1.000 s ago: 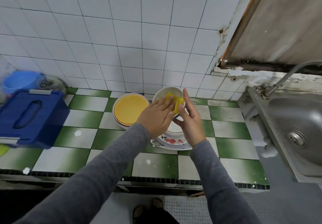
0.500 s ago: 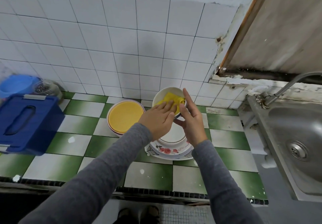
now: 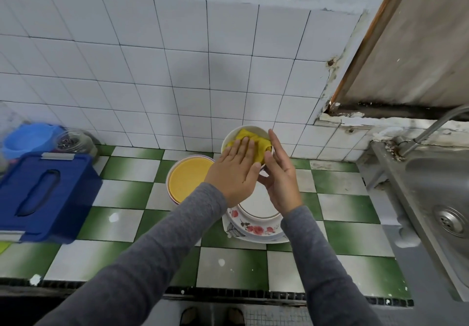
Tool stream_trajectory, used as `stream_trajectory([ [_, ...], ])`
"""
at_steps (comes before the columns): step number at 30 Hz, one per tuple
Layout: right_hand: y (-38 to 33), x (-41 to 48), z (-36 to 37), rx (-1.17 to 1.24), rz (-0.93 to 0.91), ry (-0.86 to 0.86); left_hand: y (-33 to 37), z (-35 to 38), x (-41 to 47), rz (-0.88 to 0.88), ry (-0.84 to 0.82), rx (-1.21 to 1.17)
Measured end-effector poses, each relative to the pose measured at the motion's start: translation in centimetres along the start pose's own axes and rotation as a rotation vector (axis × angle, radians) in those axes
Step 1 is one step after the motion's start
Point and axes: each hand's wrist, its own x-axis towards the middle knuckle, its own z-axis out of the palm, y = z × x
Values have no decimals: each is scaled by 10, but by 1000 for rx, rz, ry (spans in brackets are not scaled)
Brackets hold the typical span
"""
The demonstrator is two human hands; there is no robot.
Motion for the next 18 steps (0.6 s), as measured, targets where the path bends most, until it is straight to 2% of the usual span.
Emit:
stream_trajectory([
  [5,1,5,13,13,-8,6,-12,-1,-6,-6,113,-1],
  [12,-1,7,33,-41,4,-40,-27,-13,2,-51,87,-84],
  [15,-7,9,38,-106,0,-49,-34,-18,4,25,81,-110],
  [18,-13,10,38,-155,-18,-52,-45,-21,4,180,99,-133],
])
